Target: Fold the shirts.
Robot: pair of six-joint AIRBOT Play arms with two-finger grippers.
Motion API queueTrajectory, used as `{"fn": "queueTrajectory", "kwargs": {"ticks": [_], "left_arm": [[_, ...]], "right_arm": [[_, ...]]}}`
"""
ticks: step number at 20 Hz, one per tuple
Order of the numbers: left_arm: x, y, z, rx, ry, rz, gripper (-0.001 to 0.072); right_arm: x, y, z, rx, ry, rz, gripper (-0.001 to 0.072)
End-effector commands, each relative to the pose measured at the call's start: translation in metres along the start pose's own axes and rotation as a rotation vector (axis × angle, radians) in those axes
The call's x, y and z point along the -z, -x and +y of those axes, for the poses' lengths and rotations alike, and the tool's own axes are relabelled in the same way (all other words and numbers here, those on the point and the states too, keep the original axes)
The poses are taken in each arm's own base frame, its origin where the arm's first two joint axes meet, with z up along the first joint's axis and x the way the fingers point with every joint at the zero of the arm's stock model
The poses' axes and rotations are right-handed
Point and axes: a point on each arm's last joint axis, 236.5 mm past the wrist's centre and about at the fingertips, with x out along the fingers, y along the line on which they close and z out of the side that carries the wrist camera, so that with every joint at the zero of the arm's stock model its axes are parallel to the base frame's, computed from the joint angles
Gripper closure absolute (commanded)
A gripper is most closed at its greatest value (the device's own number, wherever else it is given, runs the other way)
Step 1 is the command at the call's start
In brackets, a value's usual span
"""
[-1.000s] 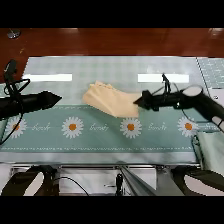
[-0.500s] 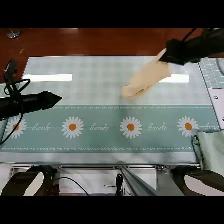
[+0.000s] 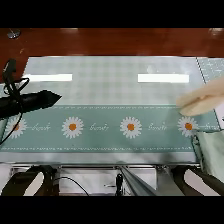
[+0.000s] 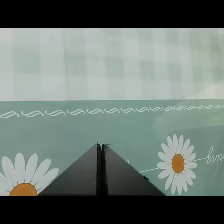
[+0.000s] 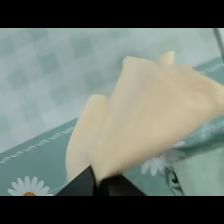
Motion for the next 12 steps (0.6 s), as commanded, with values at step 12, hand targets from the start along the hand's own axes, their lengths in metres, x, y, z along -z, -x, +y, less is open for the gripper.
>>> {"fn": "queueTrajectory", "kwargs": {"ticks": [12], "left_arm": [[-0.016, 0.0, 0.002, -0.011, -0.004, -0.069, 0.0682]], "right_arm": [[0.223, 0.063, -0.233, 0.764, -0.754, 0.053, 0.0401]]}}
